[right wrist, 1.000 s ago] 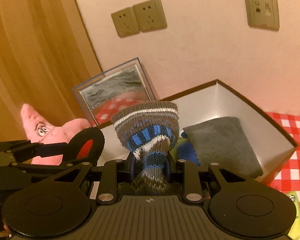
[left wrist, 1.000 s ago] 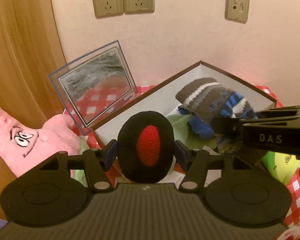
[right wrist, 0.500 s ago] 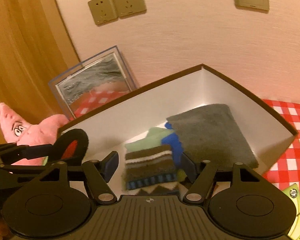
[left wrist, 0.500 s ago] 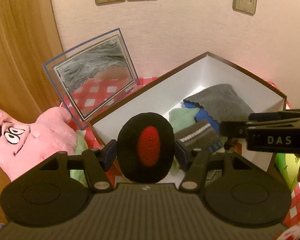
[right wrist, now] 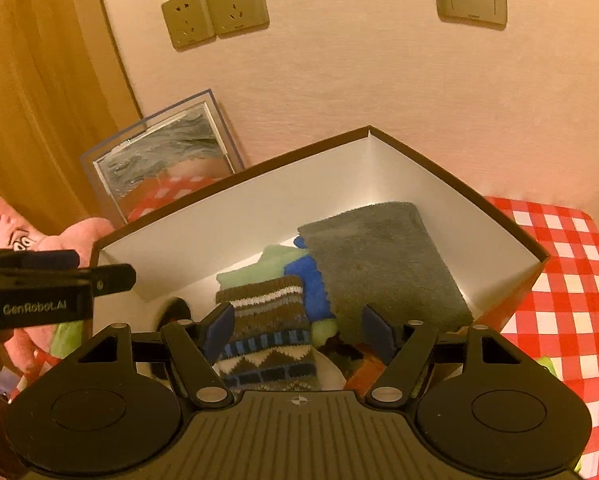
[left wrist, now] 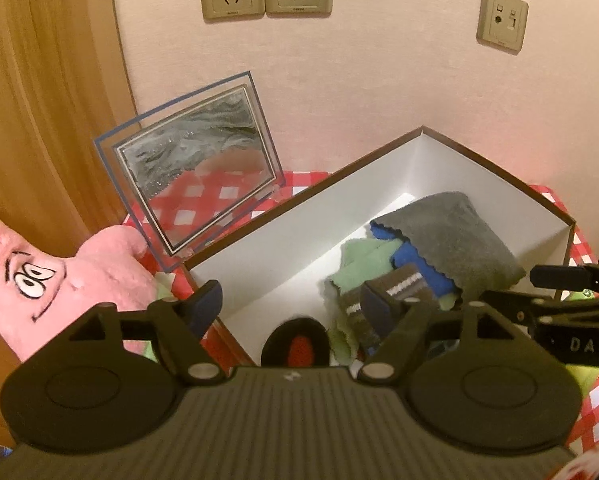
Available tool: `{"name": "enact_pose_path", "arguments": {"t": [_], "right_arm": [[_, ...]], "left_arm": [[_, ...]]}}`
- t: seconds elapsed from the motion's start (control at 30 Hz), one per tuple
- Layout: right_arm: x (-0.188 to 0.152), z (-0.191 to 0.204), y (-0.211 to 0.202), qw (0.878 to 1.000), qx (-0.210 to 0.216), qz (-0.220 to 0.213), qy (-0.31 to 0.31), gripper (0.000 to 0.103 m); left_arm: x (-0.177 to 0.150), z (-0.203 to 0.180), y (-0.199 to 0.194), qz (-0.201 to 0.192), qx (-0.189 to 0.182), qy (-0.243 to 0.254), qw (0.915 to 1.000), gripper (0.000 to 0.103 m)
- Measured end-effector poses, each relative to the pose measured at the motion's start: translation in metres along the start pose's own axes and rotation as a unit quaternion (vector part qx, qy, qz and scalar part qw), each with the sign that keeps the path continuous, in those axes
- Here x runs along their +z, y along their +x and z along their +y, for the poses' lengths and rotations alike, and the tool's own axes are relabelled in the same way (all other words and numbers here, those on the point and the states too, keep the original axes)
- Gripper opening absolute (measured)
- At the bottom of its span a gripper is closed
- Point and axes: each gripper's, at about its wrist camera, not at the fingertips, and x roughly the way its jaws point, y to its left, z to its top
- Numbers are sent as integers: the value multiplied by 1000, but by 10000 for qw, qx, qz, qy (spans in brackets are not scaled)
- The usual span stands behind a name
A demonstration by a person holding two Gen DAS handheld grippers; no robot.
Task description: Organize soft objects
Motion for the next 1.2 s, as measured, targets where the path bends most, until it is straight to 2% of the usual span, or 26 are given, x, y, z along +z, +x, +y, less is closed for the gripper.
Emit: {"name": "enact_pose_path", "arguments": {"t": [0.23,0.47,0.67,0.77,0.93,1.1,1.2], "right_arm": [[-7,6,-32,9990,193,-241,-332,73],[-27,11,-78,9933,50,-682,-934,73],[-52,-4,-125,9915,319,-842,-934,73],[-67,-18,-150,9895,504,-881,-1026,73],[-98,-48,-193,9852,916,-807,-1200,73],[-125,-84,-235,9783,1338,-629,-1451,73],[-140,-100,-260,9740,1443,-523,-1666,73]], "left_arm": [[-8,-6,-35,-189,70,-118,9997,81],[-33,-24,-92,-601,365,61,9975,84],[-68,-48,-147,-616,306,-365,9970,84],[-89,-73,-173,-516,485,-597,9957,83],[-130,-134,-218,-385,996,-878,9904,83],[-171,-200,-259,-333,1245,-1360,9823,83],[-191,-237,-282,-249,1320,-1597,9780,83]]}}
